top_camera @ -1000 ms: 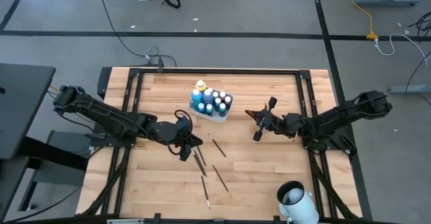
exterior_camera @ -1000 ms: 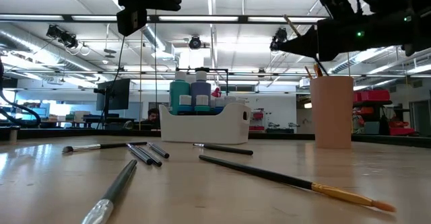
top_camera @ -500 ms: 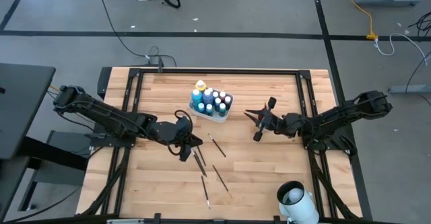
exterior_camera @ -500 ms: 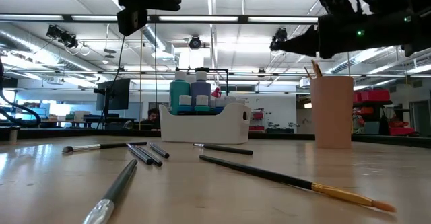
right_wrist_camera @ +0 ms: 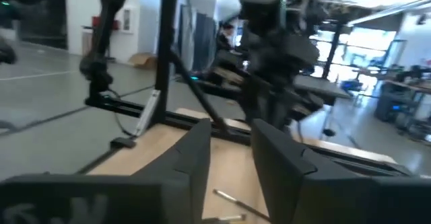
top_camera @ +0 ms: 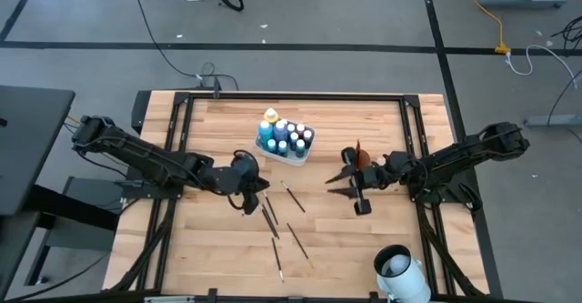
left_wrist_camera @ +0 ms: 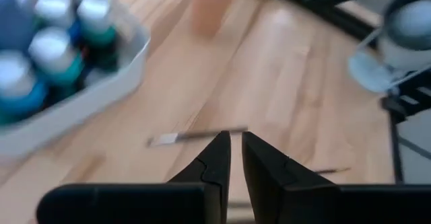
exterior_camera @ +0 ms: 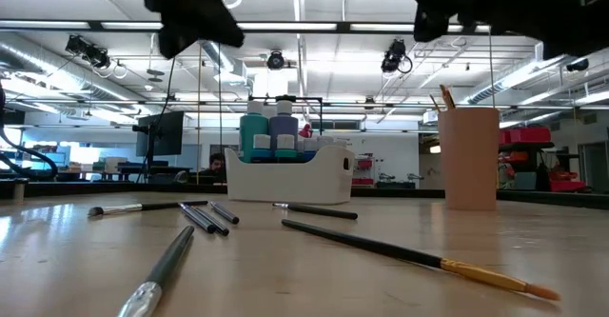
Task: Pick & Place Paint Supplies
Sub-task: Put the silver paintbrush into the cup
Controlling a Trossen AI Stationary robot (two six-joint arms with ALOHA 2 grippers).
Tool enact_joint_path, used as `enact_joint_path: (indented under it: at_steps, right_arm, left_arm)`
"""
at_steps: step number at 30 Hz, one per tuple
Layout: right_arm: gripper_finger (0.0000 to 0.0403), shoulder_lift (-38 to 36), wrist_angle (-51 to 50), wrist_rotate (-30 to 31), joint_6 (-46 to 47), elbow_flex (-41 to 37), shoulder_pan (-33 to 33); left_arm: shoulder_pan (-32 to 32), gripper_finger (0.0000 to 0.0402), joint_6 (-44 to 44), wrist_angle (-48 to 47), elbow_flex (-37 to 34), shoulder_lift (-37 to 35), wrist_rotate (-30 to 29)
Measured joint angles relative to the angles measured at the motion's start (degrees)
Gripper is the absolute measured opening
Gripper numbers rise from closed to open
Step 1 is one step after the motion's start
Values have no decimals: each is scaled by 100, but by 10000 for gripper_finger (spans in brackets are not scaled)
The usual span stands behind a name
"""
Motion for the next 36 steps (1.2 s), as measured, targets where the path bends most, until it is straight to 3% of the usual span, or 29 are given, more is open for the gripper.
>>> enact_joint_path:
  at_steps: [8, 13, 22, 28, 36]
  right_arm:
    - [165, 0, -1504, 228, -83, 770, 376]
    - [174, 0, -1776, 218, -80, 842, 415]
    - [169, 0, -1837, 196, 120, 842, 415]
    - [171, 0, -1858, 193, 122, 842, 415]
    - [171, 0, -1852, 191, 140, 842, 413]
  left_arm:
    - [-15, 79, -1151, -1776, -13, 0, 67]
    - [-156, 113, -1992, -1783, -375, 0, 466]
    - [-637, 144, -3379, -670, -1480, 2, 475]
    - [-1026, 138, -3188, 777, -2156, 2, 375]
    - [-1529, 135, -3036, 1084, -1921, 727, 358]
